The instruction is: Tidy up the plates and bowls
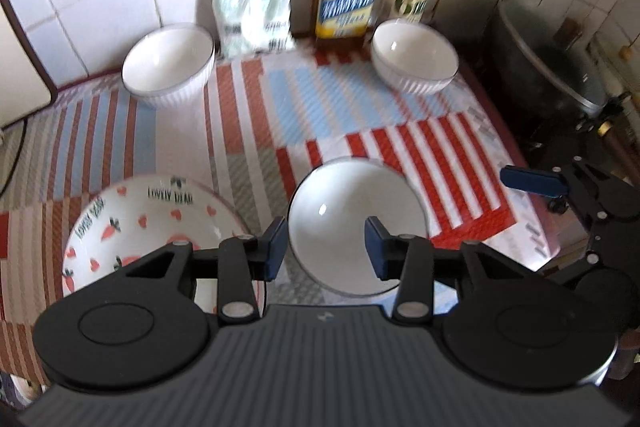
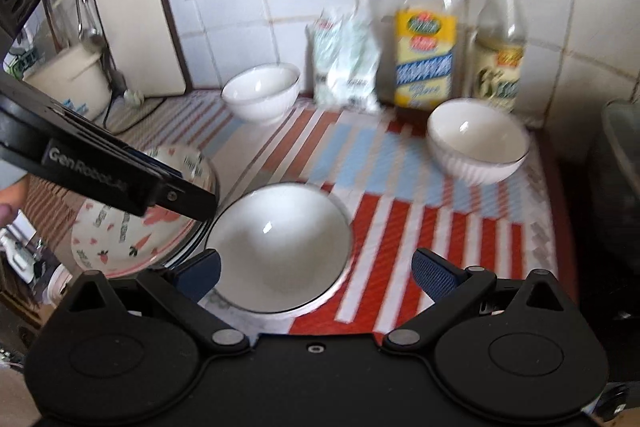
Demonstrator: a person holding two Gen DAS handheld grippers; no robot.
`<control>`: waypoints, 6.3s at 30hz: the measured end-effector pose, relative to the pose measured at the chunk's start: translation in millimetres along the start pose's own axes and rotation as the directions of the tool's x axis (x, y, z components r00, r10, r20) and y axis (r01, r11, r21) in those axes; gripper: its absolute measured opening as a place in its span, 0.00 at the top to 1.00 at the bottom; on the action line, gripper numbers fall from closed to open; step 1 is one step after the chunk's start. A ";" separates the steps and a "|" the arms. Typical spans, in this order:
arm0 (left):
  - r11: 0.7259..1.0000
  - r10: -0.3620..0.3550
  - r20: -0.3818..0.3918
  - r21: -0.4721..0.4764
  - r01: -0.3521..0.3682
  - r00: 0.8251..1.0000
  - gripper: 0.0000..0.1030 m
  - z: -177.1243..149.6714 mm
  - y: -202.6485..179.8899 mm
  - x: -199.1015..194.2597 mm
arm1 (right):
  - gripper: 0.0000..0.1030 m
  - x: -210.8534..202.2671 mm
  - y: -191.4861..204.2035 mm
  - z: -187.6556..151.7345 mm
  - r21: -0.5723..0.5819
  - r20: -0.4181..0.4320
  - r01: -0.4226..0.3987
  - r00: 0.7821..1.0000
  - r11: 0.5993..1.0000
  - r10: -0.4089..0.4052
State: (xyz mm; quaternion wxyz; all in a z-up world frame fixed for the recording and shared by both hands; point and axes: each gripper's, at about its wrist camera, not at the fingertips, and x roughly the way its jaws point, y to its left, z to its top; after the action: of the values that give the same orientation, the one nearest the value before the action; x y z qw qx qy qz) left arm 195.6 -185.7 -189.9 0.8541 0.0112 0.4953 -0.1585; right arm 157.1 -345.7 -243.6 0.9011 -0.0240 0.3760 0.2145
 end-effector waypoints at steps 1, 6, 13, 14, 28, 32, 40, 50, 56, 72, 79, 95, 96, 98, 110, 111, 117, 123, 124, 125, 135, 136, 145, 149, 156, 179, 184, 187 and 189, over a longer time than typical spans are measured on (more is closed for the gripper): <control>1.000 -0.004 0.012 0.006 0.003 1.000 0.60 3.5 -1.6 -4.0 | 0.00 -5.3 -3.2 2.6 -0.004 0.016 0.008 1.000 1.000 -0.008; 0.999 -0.014 0.077 0.039 0.011 0.997 0.56 25.3 -13.8 -21.2 | 0.01 -37.5 -23.5 15.8 -0.010 0.105 -0.029 0.994 1.000 0.030; 0.997 -0.003 0.156 0.076 -0.009 0.988 0.50 58.1 -28.4 -23.8 | 0.01 -54.4 -51.3 39.3 0.009 0.145 -0.001 0.989 1.000 0.000; 0.996 0.014 0.170 0.085 -0.029 0.985 0.49 62.0 -30.5 -21.2 | 0.01 -52.3 -57.3 43.6 0.017 0.125 -0.026 0.992 1.000 0.024; 0.999 0.047 0.174 -0.003 -0.048 0.984 0.48 116.4 -35.8 41.9 | 0.05 5.2 -126.1 84.2 0.166 0.031 0.031 0.999 0.986 -0.037; 0.999 0.035 0.151 -0.009 -0.034 0.988 0.48 126.3 -38.2 67.1 | 0.08 26.7 -141.3 89.1 0.220 0.008 0.031 0.999 0.975 -0.034; 0.999 0.026 0.087 -0.023 -0.024 0.996 0.50 142.7 -38.9 127.4 | 0.23 74.3 -169.5 89.0 0.324 -0.084 0.092 0.994 0.941 -0.068; 0.997 0.009 -0.032 -0.070 -0.011 0.999 0.64 158.8 -32.6 188.5 | 0.45 116.0 -177.5 91.7 0.355 -0.169 0.171 0.979 0.919 -0.116; 0.996 0.037 -0.064 -0.077 -0.041 0.997 0.82 159.2 -37.4 202.4 | 0.77 127.8 -179.0 89.1 0.370 -0.207 0.229 0.965 0.900 -0.161; 0.993 -0.018 -0.116 -0.118 0.004 0.993 0.92 149.2 -36.6 213.4 | 0.85 126.5 -182.5 84.7 0.416 -0.232 0.238 0.961 0.878 -0.150; 1.000 0.020 -0.125 -0.003 -0.020 0.992 0.92 133.8 -47.8 171.1 | 0.85 102.4 -162.5 79.3 0.412 -0.260 0.228 0.957 0.882 -0.127; 1.000 0.001 -0.064 0.025 0.001 0.998 0.92 79.6 -42.1 25.1 | 0.82 -9.2 -74.7 90.0 0.372 -0.270 0.194 0.958 0.908 -0.095; 1.000 0.000 -0.062 0.017 0.001 0.998 0.92 74.7 -40.6 19.1 | 0.82 -14.4 -69.0 90.2 0.366 -0.264 0.190 0.960 0.911 -0.094; 1.000 0.007 -0.052 0.011 -0.007 0.999 0.92 65.8 -38.8 8.8 | 0.82 -22.0 -56.1 89.8 0.345 -0.263 0.186 0.960 0.920 -0.095; 0.998 0.046 -0.038 -0.051 -0.048 0.998 0.92 15.0 -12.6 -24.2 | 0.82 -35.2 3.7 76.8 0.299 -0.260 0.139 0.964 0.944 -0.060; 0.997 0.050 -0.039 -0.053 -0.052 0.998 0.92 11.6 -10.8 -24.3 | 0.82 -34.5 7.5 74.8 0.285 -0.261 0.142 0.963 0.948 -0.066; 0.997 0.055 -0.021 -0.060 -0.056 0.998 0.92 -7.1 -0.6 -18.9 | 0.82 -26.4 20.9 60.7 0.286 -0.263 0.126 0.963 0.950 -0.049; 0.996 0.062 0.017 -0.060 -0.061 0.998 0.92 -24.2 7.1 -6.9 | 0.82 -13.2 23.9 44.7 0.293 -0.238 0.100 0.971 0.951 -0.029; 0.996 0.059 0.016 -0.065 -0.058 0.998 0.92 -26.1 8.8 -3.8 | 0.82 -10.2 24.5 41.7 0.291 -0.239 0.099 0.971 0.952 -0.028; 0.996 0.056 0.012 -0.071 -0.055 0.998 0.92 -27.5 10.4 0.2 | 0.82 -6.3 24.4 38.8 0.295 -0.245 0.100 0.969 0.950 -0.026; 0.995 0.051 0.000 -0.088 -0.051 0.999 0.92 -25.4 15.7 30.1 | 0.81 22.5 21.0 32.3 0.298 -0.286 0.146 0.957 0.943 -0.057; 0.995 0.050 -0.003 -0.086 -0.050 0.999 0.92 -24.1 15.0 32.5 | 0.80 24.6 21.7 33.1 0.282 -0.291 0.157 0.954 0.947 -0.072; 0.992 0.031 -0.043 -0.122 -0.036 0.999 0.90 -24.3 20.8 48.3 | 0.78 46.2 26.0 30.2 0.163 -0.305 0.214 0.940 0.963 -0.157; 0.993 0.060 -0.050 -0.094 -0.065 0.997 0.90 -21.6 15.3 50.6 | 0.70 48.6 30.5 29.4 0.116 -0.287 0.215 0.942 0.970 -0.174; 0.990 0.088 -0.084 -0.102 -0.096 0.993 0.82 -13.4 16.4 56.3 | 0.69 50.9 31.9 25.9 0.074 -0.260 0.219 0.946 0.973 -0.193; 0.986 -0.029 0.070 -0.162 0.040 0.997 0.81 -20.8 36.1 -18.9 | 0.60 -16.1 24.9 31.4 0.160 -0.060 -0.003 0.998 0.987 0.012; 0.991 -0.040 0.107 -0.122 0.053 0.993 0.81 -19.1 36.9 -50.2 | 0.46 -37.4 41.3 46.7 0.087 -0.015 0.006 1.000 0.996 -0.005; 0.993 -0.043 0.137 -0.102 0.057 0.990 0.81 -17.2 39.6 -67.1 | 0.42 -46.5 50.0 53.8 0.050 -0.001 0.004 1.000 0.999 -0.004; 0.994 -0.050 0.157 -0.085 0.064 0.986 0.81 -15.5 42.7 -76.7 | 0.38 -51.8 56.7 58.0 0.028 0.013 0.011 1.000 1.000 -0.011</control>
State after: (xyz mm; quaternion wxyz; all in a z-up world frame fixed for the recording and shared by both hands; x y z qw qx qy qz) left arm 159.4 -122.5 -138.6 0.8847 -0.0540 0.4341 -0.1609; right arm 140.4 -301.6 -159.7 0.9051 -0.0120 0.3727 0.2046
